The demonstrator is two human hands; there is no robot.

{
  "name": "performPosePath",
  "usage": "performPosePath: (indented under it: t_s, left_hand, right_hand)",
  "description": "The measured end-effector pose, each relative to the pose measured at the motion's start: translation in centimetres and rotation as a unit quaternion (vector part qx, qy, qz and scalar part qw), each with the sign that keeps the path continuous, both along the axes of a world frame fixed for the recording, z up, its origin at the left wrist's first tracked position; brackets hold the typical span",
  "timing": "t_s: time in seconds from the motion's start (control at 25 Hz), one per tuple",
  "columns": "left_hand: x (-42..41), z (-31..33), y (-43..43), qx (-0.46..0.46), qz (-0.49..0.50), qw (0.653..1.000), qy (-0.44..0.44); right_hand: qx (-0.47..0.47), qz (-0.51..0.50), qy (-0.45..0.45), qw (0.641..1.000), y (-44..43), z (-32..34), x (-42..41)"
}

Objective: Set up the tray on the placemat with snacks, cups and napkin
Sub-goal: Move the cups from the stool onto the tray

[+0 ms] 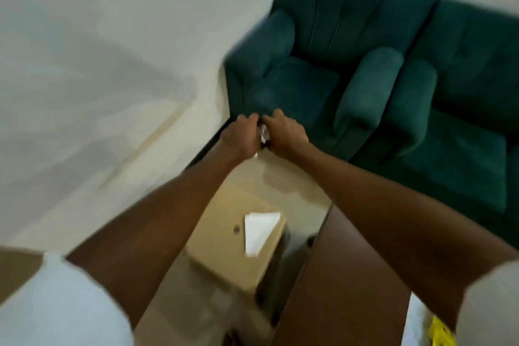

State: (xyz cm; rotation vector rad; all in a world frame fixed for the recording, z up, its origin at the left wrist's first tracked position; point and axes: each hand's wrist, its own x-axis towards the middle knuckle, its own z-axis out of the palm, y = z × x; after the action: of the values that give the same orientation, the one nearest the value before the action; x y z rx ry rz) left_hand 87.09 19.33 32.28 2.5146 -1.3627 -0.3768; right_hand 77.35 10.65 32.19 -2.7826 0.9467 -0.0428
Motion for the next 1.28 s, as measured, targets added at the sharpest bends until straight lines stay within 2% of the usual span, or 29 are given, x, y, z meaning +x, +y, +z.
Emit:
performPosePath:
  t_s: [0.24, 0.4, 0.52, 0.64, 0.76, 0.88, 1.08, 1.28]
  left_hand:
    - [-7.2, 23.7, -3.3, -0.021, -0.131, 0.985, -0.113]
    - [-15.3, 39.0, -6.3, -0.094, -0.207, 0.964, -0.135]
    - [-23.0, 45.4, -7.2, -0.148, -0.272, 0.941, -0.136]
    - [-31.2, 49.7, -7.4, -0.148, -0.298, 0.932, -0.145]
    - [-40.7, 53.0, -6.8, -0.156, -0.333, 0.922, -0.117]
    - [-50.1, 54.5, -5.7, -0.169, -0.36, 0.914, -0.086]
    - [-63.2, 53.8, -3.4, -0.174, -0.395, 0.893, -0.126]
    - [-70.9, 53.2, -3.8, -0.164, -0.393, 0.894, -0.14]
  right_hand:
    - [-0.073, -0.072, -0.07, 0.992, -1.3, 23.4, -9.5]
    - [-0.13, -0.149, -0.117, 0.973, -1.3, 38.6, -19.2]
    - [-0.187, -0.185, -0.105, 0.959, -0.3, 46.3, -28.4]
    - [-0.228, -0.237, -0.068, 0.942, 1.2, 51.9, -36.5]
    - [-0.252, -0.285, -0.05, 0.923, 3.2, 55.2, -45.6]
    - [-0.257, -0.313, -0.048, 0.913, 4.9, 55.8, -54.5]
    - [-0.237, -0.349, -0.043, 0.906, 6.2, 54.4, -67.0]
    - [-0.221, -0.373, -0.066, 0.899, 4.6, 53.2, -74.4]
